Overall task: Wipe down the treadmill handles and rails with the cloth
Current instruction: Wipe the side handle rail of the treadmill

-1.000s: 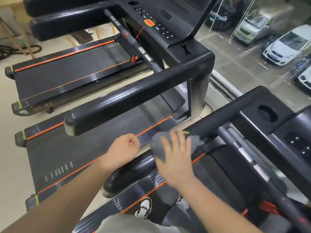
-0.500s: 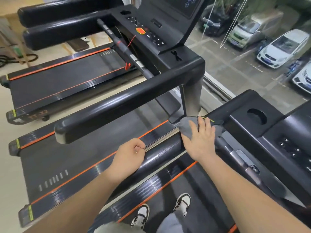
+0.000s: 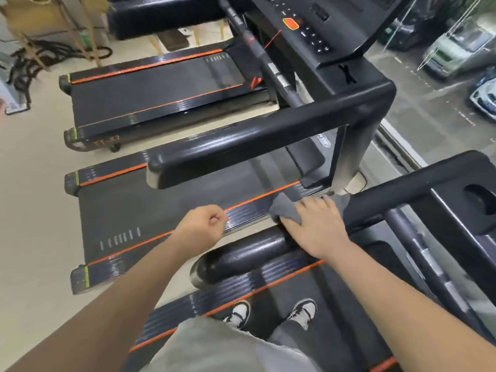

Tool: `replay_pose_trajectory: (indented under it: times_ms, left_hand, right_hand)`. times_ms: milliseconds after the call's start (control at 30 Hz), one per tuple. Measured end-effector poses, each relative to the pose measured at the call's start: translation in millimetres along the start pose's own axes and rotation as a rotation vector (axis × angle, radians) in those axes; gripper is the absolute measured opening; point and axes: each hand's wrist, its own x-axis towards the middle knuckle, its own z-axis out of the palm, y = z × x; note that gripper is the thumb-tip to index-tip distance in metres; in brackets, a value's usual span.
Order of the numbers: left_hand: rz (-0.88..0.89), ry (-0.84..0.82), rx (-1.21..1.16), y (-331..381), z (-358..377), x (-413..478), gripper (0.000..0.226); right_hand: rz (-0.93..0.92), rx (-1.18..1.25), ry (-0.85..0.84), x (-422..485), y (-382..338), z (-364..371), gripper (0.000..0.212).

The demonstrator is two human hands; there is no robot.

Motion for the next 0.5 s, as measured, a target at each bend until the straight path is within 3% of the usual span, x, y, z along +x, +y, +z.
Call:
replay_pose_trajectory:
  times_ms: [67,200,367,500]
  left_hand:
    - [-0.006,0.046,-0.039,-14,-3,-8,0.020]
    - [0.004,0.136,-0.087,-44,-6,-23,0.016]
    - [-0.040,0.222,-0.221,-69,-14,-34,0.014]
    - [-0.091,0.311,-0.222,-86,-31,-36,0.013]
  right_hand:
    - [0.105,-0.095,-0.062,13,5,-4,0.071]
    - [0.127,-0.031,0.098,-13,-53,2,0.053]
    - [-0.247,0.059,0.018,-58,-186,19,0.057]
    - [-0.481,0.025,0.003,-50,-179,16,0.057]
